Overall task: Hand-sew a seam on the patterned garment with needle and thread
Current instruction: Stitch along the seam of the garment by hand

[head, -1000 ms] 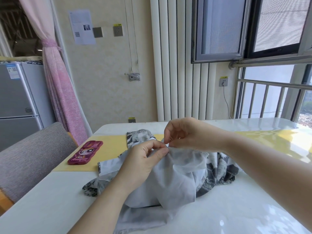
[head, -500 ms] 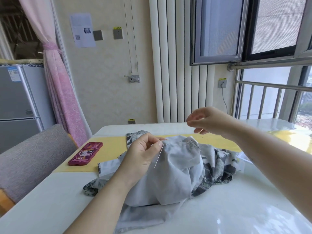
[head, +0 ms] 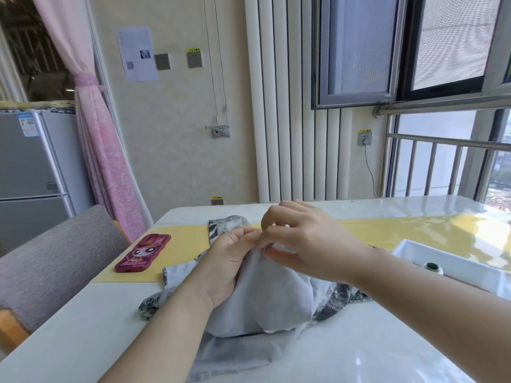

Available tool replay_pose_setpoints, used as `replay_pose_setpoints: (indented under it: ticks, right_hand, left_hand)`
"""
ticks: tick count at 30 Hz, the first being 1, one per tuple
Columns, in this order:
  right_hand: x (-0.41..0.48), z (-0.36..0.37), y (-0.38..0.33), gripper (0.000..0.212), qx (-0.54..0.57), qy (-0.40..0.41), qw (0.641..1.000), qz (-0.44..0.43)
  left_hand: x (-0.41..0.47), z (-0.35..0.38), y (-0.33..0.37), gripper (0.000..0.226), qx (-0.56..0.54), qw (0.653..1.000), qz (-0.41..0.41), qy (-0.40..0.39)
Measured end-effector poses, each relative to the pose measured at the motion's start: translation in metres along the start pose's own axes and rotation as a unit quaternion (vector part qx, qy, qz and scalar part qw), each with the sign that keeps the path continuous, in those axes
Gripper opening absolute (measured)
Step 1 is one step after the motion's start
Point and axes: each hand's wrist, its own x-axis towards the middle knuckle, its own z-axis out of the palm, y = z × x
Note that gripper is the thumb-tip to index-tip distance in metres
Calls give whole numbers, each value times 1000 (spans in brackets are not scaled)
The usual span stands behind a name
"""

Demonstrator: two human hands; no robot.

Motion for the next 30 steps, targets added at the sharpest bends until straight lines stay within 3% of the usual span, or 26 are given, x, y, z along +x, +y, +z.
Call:
replay_pose_setpoints:
  ticks: [3,7,10,17,21,30]
  right_hand:
    - [0,6,2,13,24,24,999,4]
    - [1,3,-3,14,219,70,959,163]
    - [2,1,1,17,245,43,941,227]
    - [1,6,8,11,225,33,953,203]
    - [0,13,9,7,162,38,976,143]
    - [3,18,6,16,102,46,990,85]
  left_hand:
    - [0,-3,0,13,-12,1000,-12,0]
    - [3,-6,0,32,-27,998,-8,51]
    - [3,-5,-1,45,-38,998,-15,53]
    - [2,-2,-2,32,-44,998,-32,42]
    - [2,-3,-1,49,-50,997,-39,46]
    - [1,-10,2,49,-37,998,-43,14]
